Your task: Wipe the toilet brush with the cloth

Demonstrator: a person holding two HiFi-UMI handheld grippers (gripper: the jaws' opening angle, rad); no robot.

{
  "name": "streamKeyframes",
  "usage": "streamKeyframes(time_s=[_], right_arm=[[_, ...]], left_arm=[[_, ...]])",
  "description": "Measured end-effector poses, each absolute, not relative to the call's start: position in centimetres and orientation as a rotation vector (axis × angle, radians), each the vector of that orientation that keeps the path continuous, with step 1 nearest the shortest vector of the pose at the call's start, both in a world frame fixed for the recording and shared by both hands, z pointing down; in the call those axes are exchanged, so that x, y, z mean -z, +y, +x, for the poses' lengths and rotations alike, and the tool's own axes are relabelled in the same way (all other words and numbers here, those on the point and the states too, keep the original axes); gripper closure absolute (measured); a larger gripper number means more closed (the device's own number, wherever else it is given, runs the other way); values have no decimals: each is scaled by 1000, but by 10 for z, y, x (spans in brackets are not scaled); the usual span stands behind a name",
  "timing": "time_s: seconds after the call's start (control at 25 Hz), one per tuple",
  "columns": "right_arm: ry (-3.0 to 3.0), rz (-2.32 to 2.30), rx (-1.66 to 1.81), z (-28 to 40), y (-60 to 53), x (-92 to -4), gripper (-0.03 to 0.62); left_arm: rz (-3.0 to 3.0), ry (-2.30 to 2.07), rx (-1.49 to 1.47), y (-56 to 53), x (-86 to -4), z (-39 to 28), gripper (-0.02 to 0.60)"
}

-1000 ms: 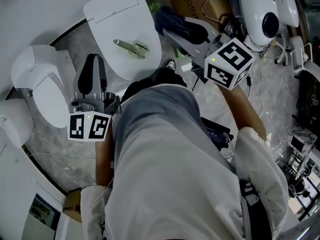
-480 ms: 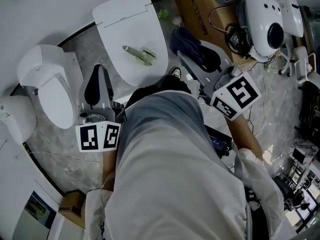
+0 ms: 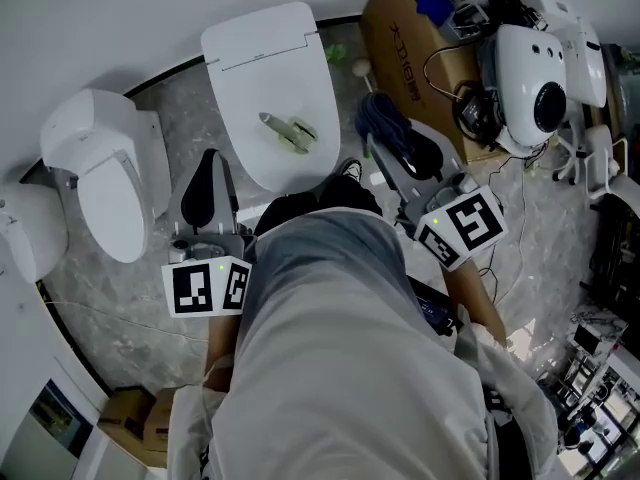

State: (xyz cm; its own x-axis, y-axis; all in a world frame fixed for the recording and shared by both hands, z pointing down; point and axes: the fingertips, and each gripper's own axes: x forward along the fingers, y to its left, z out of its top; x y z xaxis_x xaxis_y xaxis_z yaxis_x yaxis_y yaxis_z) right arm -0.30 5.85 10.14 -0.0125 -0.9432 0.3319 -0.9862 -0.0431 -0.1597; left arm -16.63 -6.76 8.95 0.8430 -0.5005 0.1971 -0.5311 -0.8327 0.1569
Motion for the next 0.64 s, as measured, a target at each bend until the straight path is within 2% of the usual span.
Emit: streamKeyframes(time_s=[0.64], right_arm=[[-2036,2095,-583,5,62,-104,496]], left_arm=[[2787,-746,-256,-74,-102,-159,581]])
